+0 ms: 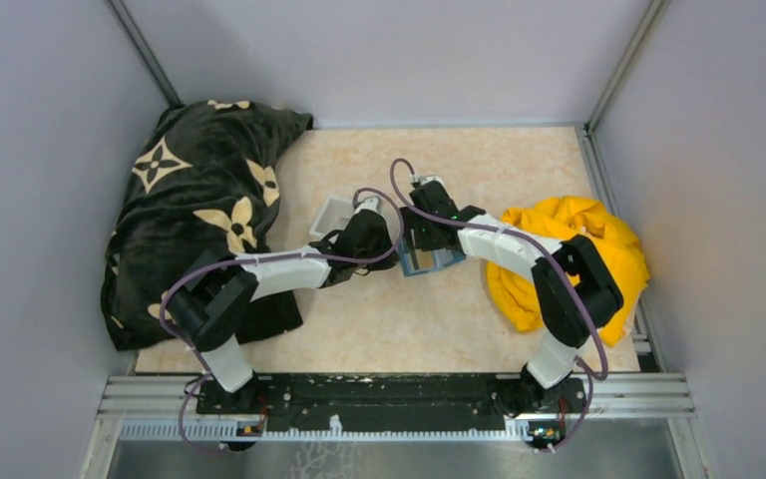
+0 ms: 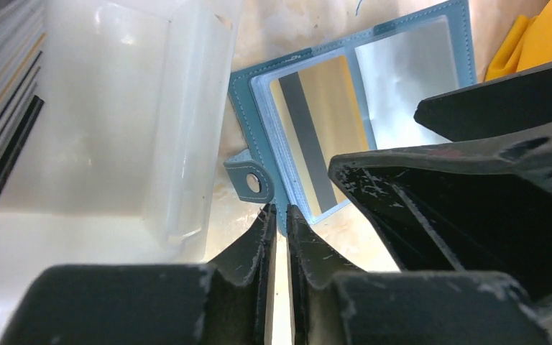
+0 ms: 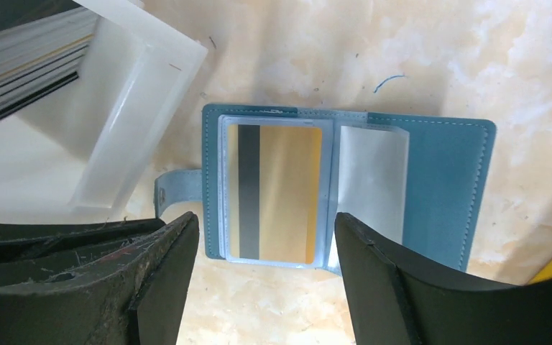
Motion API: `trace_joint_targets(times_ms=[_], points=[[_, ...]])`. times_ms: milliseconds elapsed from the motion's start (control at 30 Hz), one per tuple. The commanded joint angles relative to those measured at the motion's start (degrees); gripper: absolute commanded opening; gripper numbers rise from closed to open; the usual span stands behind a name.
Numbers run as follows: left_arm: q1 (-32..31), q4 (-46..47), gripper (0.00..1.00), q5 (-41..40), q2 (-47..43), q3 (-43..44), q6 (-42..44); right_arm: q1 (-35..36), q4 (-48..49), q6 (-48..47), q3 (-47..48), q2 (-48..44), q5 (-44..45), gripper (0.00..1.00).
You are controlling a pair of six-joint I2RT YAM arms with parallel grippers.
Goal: Put the credit cards into the card holder
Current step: Insert the credit card into the card holder, then pick up the credit card from the storage box.
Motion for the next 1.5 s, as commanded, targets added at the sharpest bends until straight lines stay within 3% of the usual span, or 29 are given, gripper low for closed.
trace_joint_targets(times_ms=[0,133,300,433,567,767,833,1000,1133,1200,1267,1467], points=[[-0.24,-1.73,0.16,-2.64,-3.59,0.56,1.31,-0.45,3.35,-0.61,-0.47,-5.32,-0.46,0.7],[-0.24,-1.73,0.16,-4.2,-6.8,0.1,2.92,-0.65,9.68,-1.49,-3.55,-9.9,0.32,0.66],[-0.18,-0.39,0.21,-5.91,-13.21,-1.0,6.08,-2.49,26.21,-0.42,-11.3,-17.93,-0.35,0.62],[-0.15,3.62,0.34,-7.32,-18.92,-3.3,9.46,-4.24,40.68,1.78,-16.31,-21.2,-1.98,0.71],[0.15,7.35,0.57,-7.63,-23.76,-5.58,11.78,-5.79,51.39,4.15,-17.66,-20.48,-5.7,0.93],[1.93,14.41,0.99,-6.32,-28.97,-9.96,10.72,-7.01,58.34,4.36,-13.11,-15.46,-14.1,0.98],[4.02,18.33,1.0,-4.98,-30.35,-12.5,7.11,-7.37,62.0,5.2,-12.57,-13.82,-17.17,0.99],[13.73,39.81,1.0,13.31,-31.15,-23.28,-4.18,-10.47,77.27,12.25,-11.27,-7.4,-32.42,0.99],[17.78,50.41,1.0,20.94,-29.77,-27.32,-5.89,-12.93,86.84,19.14,-9.8,-2.88,-36.67,0.88],[19.38,47.37,1.0,24.53,-28.36,-25.23,-5.68,-13.2,82.27,19.6,-6.95,-0.61,-37.31,0.8],[19.62,42.46,0.97,26.18,-27.49,-22.25,-2.42,-13.16,78.28,19.51,-3.56,1.24,-40.39,0.81],[19.26,26.84,0.96,14.31,-31.16,-19.15,2.81,-10.74,57.55,6.32,3.51,2.51,-35.88,0.86]])
